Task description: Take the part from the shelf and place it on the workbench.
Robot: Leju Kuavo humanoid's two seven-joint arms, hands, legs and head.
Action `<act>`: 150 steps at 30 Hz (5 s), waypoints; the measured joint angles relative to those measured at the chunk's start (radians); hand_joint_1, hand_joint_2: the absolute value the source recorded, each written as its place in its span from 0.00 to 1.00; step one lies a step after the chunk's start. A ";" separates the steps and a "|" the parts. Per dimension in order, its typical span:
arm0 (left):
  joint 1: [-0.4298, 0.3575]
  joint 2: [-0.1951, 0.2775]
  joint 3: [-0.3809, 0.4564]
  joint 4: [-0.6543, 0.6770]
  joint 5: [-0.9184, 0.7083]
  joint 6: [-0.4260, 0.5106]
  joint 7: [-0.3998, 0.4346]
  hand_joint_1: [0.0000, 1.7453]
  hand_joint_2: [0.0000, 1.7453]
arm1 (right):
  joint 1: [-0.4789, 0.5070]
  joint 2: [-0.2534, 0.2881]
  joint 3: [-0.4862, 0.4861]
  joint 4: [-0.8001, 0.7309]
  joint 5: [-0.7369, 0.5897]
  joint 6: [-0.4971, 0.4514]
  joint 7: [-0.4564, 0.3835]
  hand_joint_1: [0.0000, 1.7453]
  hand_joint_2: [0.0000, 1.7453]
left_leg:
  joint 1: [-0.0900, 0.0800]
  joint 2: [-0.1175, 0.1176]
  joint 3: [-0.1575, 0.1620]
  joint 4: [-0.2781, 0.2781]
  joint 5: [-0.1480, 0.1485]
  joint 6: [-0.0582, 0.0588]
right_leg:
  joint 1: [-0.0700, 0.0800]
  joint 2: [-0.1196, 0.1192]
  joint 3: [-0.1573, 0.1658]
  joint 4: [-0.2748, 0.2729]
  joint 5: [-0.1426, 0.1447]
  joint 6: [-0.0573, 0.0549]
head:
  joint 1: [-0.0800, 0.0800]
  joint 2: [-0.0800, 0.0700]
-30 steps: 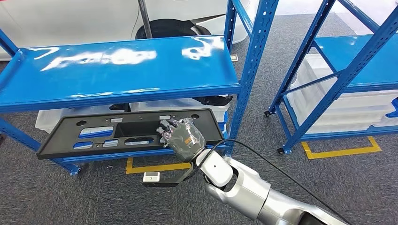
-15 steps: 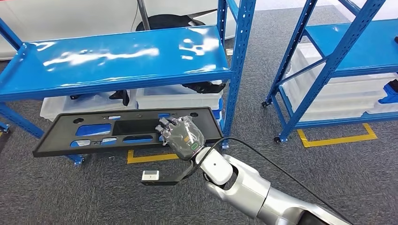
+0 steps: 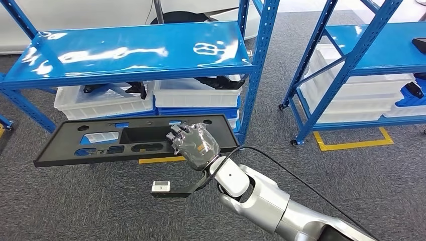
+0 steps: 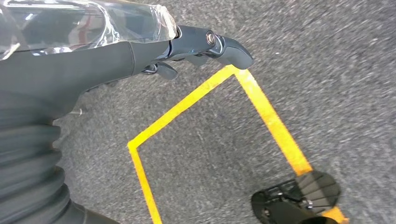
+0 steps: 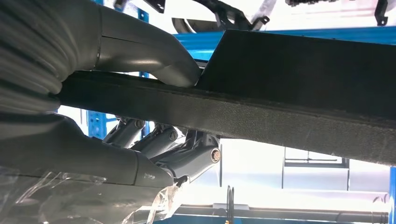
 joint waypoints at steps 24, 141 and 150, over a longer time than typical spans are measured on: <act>0.004 -0.001 0.000 0.000 -0.013 0.005 -0.007 0.00 1.00 | 0.003 0.000 0.000 -0.002 0.027 0.019 0.032 1.00 1.00 | 0.012 -0.004 0.041 0.005 -0.039 -0.016 | 0.008 -0.002 0.075 -0.204 -0.023 -0.014 | 0.002 0.000; -0.032 0.018 -0.006 0.002 -0.093 -0.015 0.023 0.00 1.00 | 0.058 -0.057 -0.055 -0.081 0.032 0.003 0.037 1.00 1.00 | -0.019 0.074 -0.042 0.062 -0.016 -0.029 | -0.004 -0.110 0.076 -0.211 -0.001 -0.036 | -0.017 0.000; -0.032 0.022 -0.006 0.002 -0.097 -0.027 0.035 0.00 1.00 | 0.065 -0.061 -0.054 -0.083 0.043 0.003 0.041 1.00 1.00 | -0.005 -0.049 -0.016 0.031 -0.004 -0.001 | -0.007 -0.005 -0.058 0.068 -0.130 -0.016 | -0.012 0.000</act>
